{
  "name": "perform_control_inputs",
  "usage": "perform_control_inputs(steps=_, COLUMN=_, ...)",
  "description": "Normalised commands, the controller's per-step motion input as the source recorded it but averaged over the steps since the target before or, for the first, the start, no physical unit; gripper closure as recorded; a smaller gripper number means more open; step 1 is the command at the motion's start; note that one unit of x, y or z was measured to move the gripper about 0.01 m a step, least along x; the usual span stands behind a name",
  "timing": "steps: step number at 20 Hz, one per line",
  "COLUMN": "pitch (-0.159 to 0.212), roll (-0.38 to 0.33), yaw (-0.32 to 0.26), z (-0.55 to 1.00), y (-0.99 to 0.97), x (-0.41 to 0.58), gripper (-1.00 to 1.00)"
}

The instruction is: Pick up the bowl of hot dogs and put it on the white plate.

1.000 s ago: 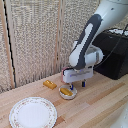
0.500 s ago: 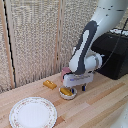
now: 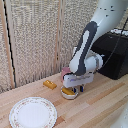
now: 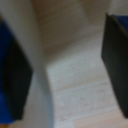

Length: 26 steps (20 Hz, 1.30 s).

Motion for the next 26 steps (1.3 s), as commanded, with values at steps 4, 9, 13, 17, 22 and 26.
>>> perform_control_inputs(steps=4, pitch=-0.070, roll=0.000, yaw=0.014, z=0.00, y=0.06, x=-0.062, gripper=1.00)
perform_control_inputs(steps=9, pitch=-0.002, roll=0.026, yaw=0.027, z=0.08, y=0.03, x=-0.065, gripper=1.00)
perform_control_inputs(steps=13, pitch=0.005, roll=0.141, yaw=0.019, z=0.72, y=0.00, x=0.009, gripper=1.00)
perform_control_inputs(steps=17, pitch=0.000, roll=0.138, yaw=0.015, z=0.82, y=-0.02, x=0.079, gripper=1.00)
perform_control_inputs(steps=22, pitch=0.000, roll=0.140, yaw=0.023, z=0.79, y=0.08, x=0.208, gripper=1.00)
perform_control_inputs(steps=26, pitch=0.020, roll=0.131, yaw=0.042, z=0.68, y=0.48, x=0.277, gripper=1.00)
